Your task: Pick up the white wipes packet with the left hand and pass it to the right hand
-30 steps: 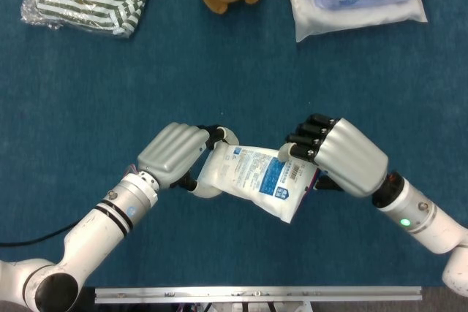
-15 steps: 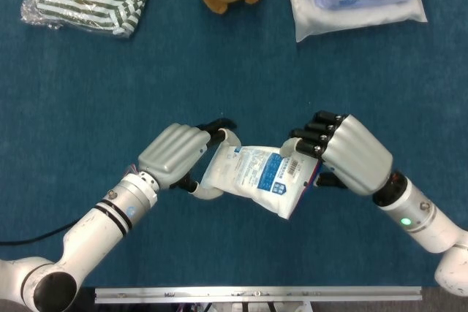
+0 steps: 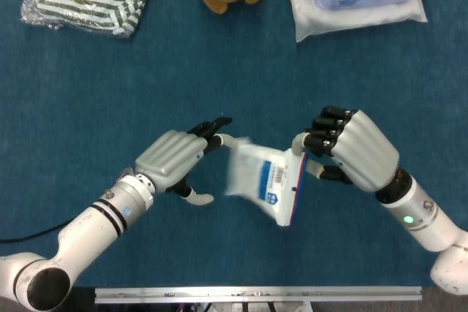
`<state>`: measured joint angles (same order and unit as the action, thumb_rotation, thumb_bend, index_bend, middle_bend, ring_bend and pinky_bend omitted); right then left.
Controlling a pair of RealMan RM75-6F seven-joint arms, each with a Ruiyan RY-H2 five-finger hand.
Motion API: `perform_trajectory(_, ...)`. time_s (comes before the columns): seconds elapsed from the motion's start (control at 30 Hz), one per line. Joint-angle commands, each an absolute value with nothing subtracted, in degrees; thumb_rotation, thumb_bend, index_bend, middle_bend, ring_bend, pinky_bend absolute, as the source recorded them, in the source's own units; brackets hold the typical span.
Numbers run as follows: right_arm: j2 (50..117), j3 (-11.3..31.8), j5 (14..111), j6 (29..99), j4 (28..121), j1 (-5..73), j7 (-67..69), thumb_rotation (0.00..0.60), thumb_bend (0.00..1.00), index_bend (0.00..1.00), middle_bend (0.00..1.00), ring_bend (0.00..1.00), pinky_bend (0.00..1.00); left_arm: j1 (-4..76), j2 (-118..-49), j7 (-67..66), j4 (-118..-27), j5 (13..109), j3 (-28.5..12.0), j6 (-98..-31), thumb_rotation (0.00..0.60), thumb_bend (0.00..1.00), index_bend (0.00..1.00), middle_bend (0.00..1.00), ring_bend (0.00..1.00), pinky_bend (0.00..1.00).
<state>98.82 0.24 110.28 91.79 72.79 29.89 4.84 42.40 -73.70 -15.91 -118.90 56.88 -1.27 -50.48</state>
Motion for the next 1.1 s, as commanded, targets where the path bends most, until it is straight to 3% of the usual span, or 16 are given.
perform_trajectory(0.03, 99.2, 0.4, 110.3, 92.3, 72.4, 29.8, 5.4, 0.6, 0.35, 0.85, 0.82, 0.72, 0.64, 42.6, -73.5, -15.8, -118.8, 56.9, -1.1, -50.2, 0.6, 0.16, 0.13, 0.0, 0.08, 0.42)
perform_trajectory(0.27, 99.3, 0.5, 110.3, 93.1, 72.2, 29.8, 6.1, 0.6, 0.37, 0.86, 0.83, 0.72, 0.64, 42.9, -73.6, -15.7, -118.5, 56.2, -0.9, -50.3, 0.6, 0.16, 0.08, 0.0, 0.08, 0.41)
perform_trajectory(0.6, 97.7, 1.4, 110.2, 94.0, 73.9, 29.7, 4.9, 0.6, 0.37, 0.86, 0.83, 0.72, 0.64, 42.2, -73.1, -14.2, -117.6, 55.5, -0.9, -51.5, 0.6, 0.16, 0.07, 0.0, 0.08, 0.41)
perform_trajectory(1.1, 91.9, 2.1, 108.9, 97.0, 76.2, 26.8, 2.7, 0.6, 0.37, 0.86, 0.83, 0.72, 0.64, 35.2, -67.7, -3.5, -117.4, 61.0, -0.6, -56.0, 0.6, 0.11, 0.05, 0.0, 0.08, 0.39)
